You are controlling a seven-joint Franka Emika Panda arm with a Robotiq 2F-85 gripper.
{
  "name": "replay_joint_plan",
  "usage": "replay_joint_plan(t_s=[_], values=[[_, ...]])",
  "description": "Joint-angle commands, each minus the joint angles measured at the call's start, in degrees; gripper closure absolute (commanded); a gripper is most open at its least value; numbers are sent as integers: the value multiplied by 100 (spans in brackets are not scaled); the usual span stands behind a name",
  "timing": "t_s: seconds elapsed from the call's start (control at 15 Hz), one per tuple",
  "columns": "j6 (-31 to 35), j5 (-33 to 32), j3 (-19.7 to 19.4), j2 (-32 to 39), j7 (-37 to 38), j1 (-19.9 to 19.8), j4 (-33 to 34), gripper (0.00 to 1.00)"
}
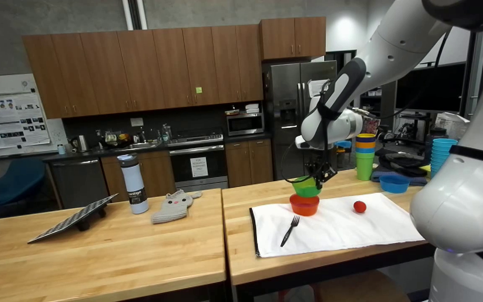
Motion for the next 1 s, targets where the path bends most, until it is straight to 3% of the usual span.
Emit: replay_joint_plan(t_s=[0.0, 0.93], values=[[-69, 2, -10, 41, 124, 50, 37, 99], [91, 423, -47, 171, -95, 125, -17, 99]])
